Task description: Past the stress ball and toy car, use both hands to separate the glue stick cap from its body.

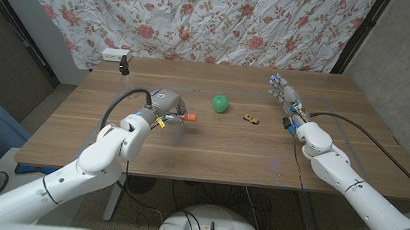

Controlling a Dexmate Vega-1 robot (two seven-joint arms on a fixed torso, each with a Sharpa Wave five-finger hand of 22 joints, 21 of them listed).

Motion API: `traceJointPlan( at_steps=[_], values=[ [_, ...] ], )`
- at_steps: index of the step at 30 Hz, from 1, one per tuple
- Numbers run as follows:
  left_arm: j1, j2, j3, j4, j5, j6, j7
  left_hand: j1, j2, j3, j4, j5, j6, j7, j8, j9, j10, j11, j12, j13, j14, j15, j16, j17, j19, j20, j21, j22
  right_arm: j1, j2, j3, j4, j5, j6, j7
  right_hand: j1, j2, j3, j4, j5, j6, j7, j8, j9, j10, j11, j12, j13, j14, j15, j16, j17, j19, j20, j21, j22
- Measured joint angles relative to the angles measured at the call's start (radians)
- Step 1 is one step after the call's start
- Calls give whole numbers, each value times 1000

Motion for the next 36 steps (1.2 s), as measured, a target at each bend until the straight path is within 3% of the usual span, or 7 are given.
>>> traceJointPlan(
  at_steps=[12,15,23,30,36],
  values=[
    [-40,-31,22,42,-73,-34,82,-4,4,-3,-3,-1,0,0,3,-1,2,-2,0,-1,0,0,0,0,-4,-4,0,0,9,-43,-22,-35,-66,-10,17,0,0,0,-16,0,4,-4,-5,0,0,0,0,1,1,1,-8,-4,0,0,0,0],
    [-49,-40,27,53,-98,-44,111,-4,4,-3,-3,-1,0,0,3,-1,2,-2,-1,-1,0,0,0,0,-4,-4,0,0,9,-60,-25,-53,-86,-12,18,12,-12,3,-25,0,16,-16,-5,0,11,-10,0,5,6,6,-8,-5,7,7,0,0],
    [-72,-70,42,84,-148,-57,171,-4,4,-4,-4,-1,0,0,3,-2,2,-2,-3,4,0,0,0,0,-4,-4,0,0,0,-94,-26,-91,-144,-16,12,12,-12,5,-37,-9,16,-16,-5,0,39,-11,8,5,-2,13,-8,-10,12,24,0,0],
    [-97,-89,53,110,-193,-77,216,-4,4,-7,-1,0,0,0,2,-2,2,-2,-3,7,0,0,0,0,-4,-4,0,0,-5,-128,-25,-121,-191,-10,14,35,-36,6,-66,-9,3,-28,-5,0,39,-11,8,10,-11,22,-15,-14,9,27,0,0],
    [-125,-100,67,137,-223,-99,244,-4,4,-10,-4,0,0,0,2,-2,11,1,0,7,0,0,0,0,-4,-4,0,0,-5,-161,-23,-142,-233,1,29,59,-59,7,-95,-15,-28,-19,-9,5,15,-13,-1,10,-25,36,-18,-19,-2,38,-4,0]
  ],
)
